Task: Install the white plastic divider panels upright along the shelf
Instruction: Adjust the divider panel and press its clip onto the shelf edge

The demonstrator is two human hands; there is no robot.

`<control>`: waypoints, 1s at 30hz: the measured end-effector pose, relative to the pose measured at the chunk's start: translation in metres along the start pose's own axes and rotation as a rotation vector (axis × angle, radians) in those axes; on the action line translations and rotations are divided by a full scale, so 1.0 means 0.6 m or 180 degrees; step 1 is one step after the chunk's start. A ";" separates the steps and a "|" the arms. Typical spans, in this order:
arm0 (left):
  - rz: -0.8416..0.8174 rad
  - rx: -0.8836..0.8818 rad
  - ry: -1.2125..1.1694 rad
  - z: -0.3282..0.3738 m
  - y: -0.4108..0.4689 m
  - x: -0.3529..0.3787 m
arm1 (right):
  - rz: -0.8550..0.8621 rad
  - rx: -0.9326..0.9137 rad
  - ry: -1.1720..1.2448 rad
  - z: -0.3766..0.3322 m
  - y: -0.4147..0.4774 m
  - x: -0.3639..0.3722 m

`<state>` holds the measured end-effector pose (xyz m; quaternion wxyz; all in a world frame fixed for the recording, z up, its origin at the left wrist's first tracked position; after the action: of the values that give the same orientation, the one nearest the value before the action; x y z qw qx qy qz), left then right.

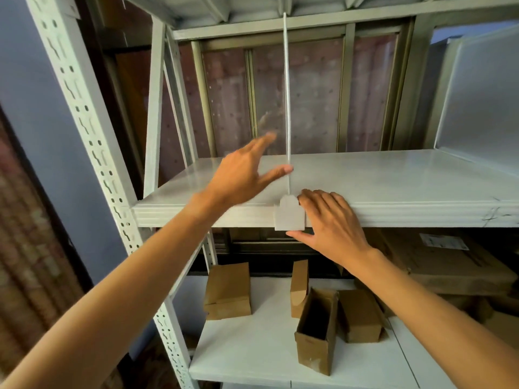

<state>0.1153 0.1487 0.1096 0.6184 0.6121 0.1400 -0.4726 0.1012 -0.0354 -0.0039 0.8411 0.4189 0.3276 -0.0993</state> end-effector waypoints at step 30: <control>0.1071 0.0476 0.0784 -0.068 -0.134 0.149 | 0.0452 -0.0576 0.0051 0.026 -0.005 0.017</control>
<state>0.1171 0.1640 -0.0162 0.6196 0.7241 0.0749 -0.2935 0.1148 -0.0484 -0.0054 0.8777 0.3642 0.3115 -0.0061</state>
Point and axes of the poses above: each hand's wrist, its own y-axis towards the middle knuckle, its own x-axis out of the palm, z = x × y, the point moved 4 cm from there along y, towards the middle knuckle, and after that the axes turned 14 degrees about -x, right-handed, at the moved point
